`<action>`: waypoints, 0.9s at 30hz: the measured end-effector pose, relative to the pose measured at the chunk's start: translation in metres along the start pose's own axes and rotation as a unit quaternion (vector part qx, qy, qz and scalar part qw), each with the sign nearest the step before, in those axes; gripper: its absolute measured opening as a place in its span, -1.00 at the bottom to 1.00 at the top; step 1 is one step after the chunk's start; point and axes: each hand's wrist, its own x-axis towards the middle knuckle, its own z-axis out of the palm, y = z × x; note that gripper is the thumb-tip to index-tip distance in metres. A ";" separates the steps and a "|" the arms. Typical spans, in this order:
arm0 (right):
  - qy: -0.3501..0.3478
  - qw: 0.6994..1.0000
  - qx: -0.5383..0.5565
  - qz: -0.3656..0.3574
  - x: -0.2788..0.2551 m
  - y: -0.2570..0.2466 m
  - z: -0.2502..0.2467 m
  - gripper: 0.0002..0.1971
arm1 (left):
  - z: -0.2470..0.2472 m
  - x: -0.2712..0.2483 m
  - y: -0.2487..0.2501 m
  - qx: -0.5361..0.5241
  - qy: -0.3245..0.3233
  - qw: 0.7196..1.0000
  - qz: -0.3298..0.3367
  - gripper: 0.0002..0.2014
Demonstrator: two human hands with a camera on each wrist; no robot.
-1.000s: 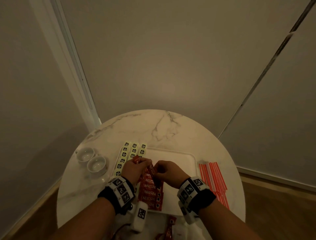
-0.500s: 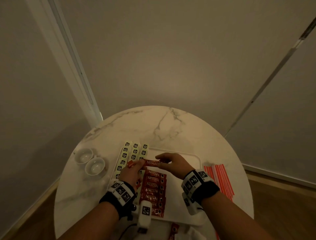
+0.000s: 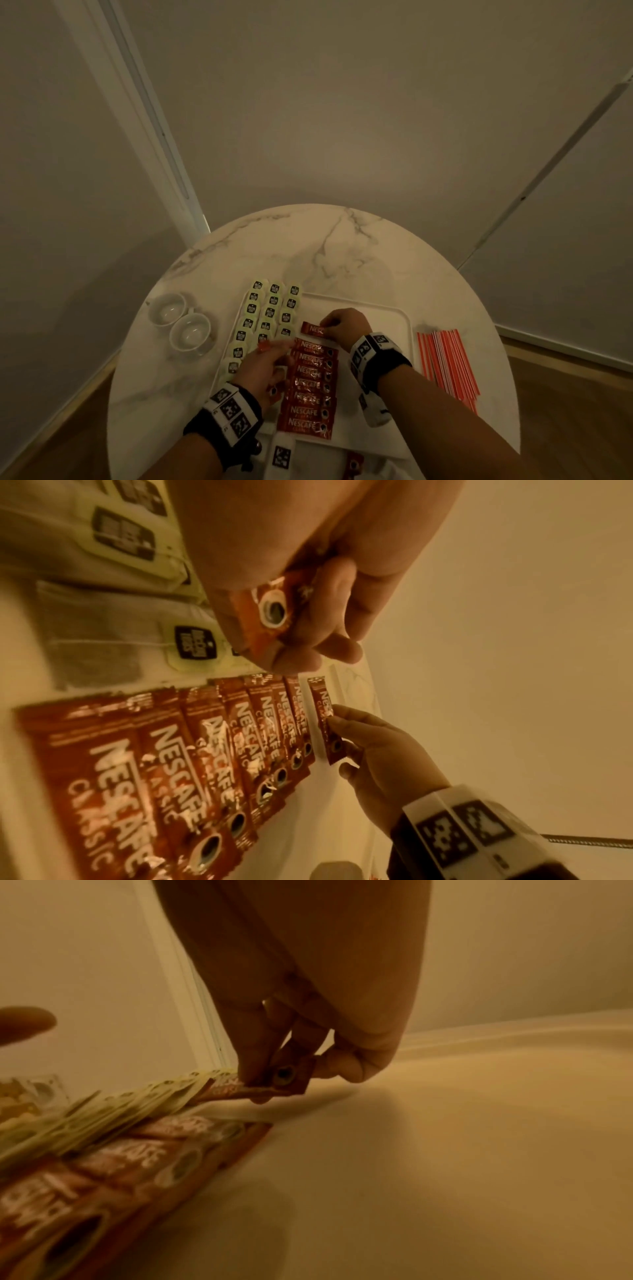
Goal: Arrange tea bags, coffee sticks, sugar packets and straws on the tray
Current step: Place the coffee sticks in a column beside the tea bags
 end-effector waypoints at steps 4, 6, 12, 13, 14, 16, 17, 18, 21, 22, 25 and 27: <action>-0.015 0.999 -0.030 0.000 0.007 0.001 0.009 -0.86 | 0.000 -0.004 -0.001 0.027 -0.013 1.000 0.002 -0.80; -0.015 0.998 -0.055 -0.006 0.008 0.001 0.011 -0.83 | 0.003 -0.006 0.000 0.060 -0.020 0.998 0.008 -0.81; -0.013 0.996 -0.084 -0.016 0.010 0.000 0.015 -0.83 | 0.014 -0.010 -0.005 0.131 -0.063 0.989 -0.017 -0.79; -0.013 0.996 -0.085 -0.017 0.010 0.000 0.015 -0.83 | 0.016 -0.011 -0.005 0.132 -0.066 0.989 -0.021 -0.79; -0.013 0.996 -0.086 -0.019 0.011 0.000 0.015 -0.83 | 0.017 -0.011 -0.006 0.136 -0.066 0.988 -0.022 -0.79; -0.014 0.996 -0.087 -0.020 0.011 0.000 0.016 -0.83 | 0.017 -0.010 -0.008 0.156 -0.059 0.986 -0.025 -0.78; -0.015 0.996 -0.087 -0.021 0.011 0.001 0.016 -0.82 | 0.016 -0.010 -0.008 0.170 -0.056 0.983 -0.028 -0.77; -0.015 0.996 -0.087 -0.020 0.011 0.001 0.016 -0.82 | 0.016 -0.009 -0.009 0.173 -0.051 0.983 -0.030 -0.77; -0.016 0.996 -0.080 -0.020 0.011 0.002 0.018 -0.82 | 0.016 -0.011 -0.007 0.166 -0.046 0.985 -0.030 -0.77; -0.012 0.997 -0.078 -0.023 0.011 0.002 0.018 -0.82 | 0.016 -0.013 -0.007 0.160 -0.045 0.986 -0.031 -0.76; 0.000 0.995 -0.096 -0.038 0.008 0.001 0.020 -0.80 | 0.015 -0.015 -0.006 0.158 -0.042 0.986 -0.029 -0.77; -0.017 0.989 -0.138 -0.056 0.005 0.002 0.021 -0.66 | 0.014 -0.016 -0.006 0.168 -0.040 0.985 -0.030 -0.76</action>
